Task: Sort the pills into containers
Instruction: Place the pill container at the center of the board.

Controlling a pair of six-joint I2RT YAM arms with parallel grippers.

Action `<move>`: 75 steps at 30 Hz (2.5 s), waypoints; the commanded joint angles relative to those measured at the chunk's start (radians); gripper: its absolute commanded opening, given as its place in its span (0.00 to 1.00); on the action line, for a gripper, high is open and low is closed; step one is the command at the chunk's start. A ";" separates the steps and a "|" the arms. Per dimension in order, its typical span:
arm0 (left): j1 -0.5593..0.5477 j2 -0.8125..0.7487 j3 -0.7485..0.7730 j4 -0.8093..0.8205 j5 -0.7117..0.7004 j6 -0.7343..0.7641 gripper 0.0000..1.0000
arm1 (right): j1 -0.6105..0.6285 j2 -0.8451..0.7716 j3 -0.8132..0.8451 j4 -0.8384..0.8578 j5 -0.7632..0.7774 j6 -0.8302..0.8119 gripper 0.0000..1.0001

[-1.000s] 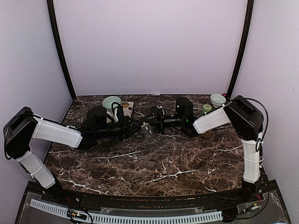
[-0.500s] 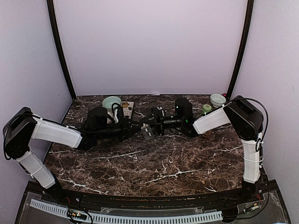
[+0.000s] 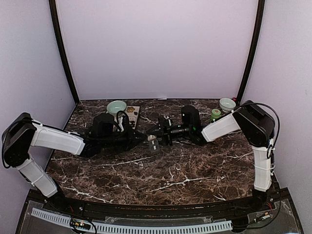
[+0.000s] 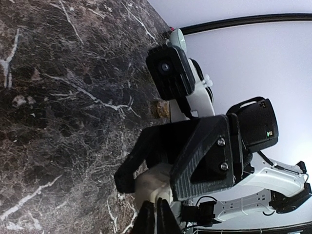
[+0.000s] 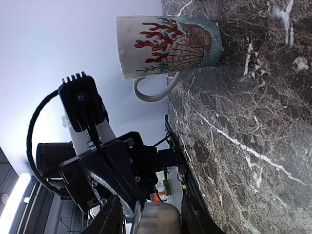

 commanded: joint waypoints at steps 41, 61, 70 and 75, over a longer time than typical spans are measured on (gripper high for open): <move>0.005 -0.192 -0.211 -0.074 -0.012 0.100 0.34 | 0.029 0.141 -0.051 0.230 -0.046 -0.094 0.23; -0.036 -0.225 -0.232 -0.200 -0.076 0.140 0.33 | 0.035 0.228 -0.033 0.011 -0.011 -0.379 0.34; -0.048 -0.223 -0.236 -0.207 -0.090 0.136 0.34 | 0.035 0.208 -0.040 -0.106 0.028 -0.482 0.44; -0.052 -0.213 -0.229 -0.200 -0.088 0.136 0.34 | 0.032 0.189 -0.023 -0.241 0.073 -0.579 0.46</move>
